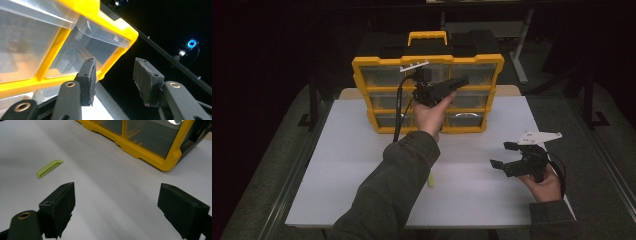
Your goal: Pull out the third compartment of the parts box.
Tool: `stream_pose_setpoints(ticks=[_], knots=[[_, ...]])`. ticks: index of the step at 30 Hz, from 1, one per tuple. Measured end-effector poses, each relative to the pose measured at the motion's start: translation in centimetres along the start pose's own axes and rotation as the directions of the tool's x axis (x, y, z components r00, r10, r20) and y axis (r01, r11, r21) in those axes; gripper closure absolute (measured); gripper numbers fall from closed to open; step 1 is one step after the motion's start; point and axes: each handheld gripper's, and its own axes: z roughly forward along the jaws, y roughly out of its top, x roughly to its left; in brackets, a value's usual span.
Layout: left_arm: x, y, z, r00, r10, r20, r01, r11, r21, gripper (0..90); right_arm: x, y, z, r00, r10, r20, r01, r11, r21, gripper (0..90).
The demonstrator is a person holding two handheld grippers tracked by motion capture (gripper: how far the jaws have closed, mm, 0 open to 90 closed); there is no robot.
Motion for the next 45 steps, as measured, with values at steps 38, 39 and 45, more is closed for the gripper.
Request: stream_pose_setpoints(ticks=[38, 39, 45], knots=[[0.9, -0.7, 3.0, 0.9931, -0.1, 0.061, 0.109, 0.9823, -0.153, 79.3, -0.6, -0.1, -0.2, 1.0, 0.002, 0.003, -0.002, 1.0, -0.024, 13.7], [1.0, -0.8, 2.9, 0.9907, -0.117, 0.07, 0.127, 0.9792, -0.159, 79.3, -0.6, -0.1, -0.2, 1.0, 0.002, 0.003, -0.002, 1.0, -0.022, 13.6], [1.0, -0.9, 2.3, 0.9888, -0.126, 0.079, 0.137, 0.9793, -0.149, 79.1, -0.5, -0.1, 0.0, 1.0, -0.002, -0.003, 0.002, 1.0, -0.011, 13.6]])
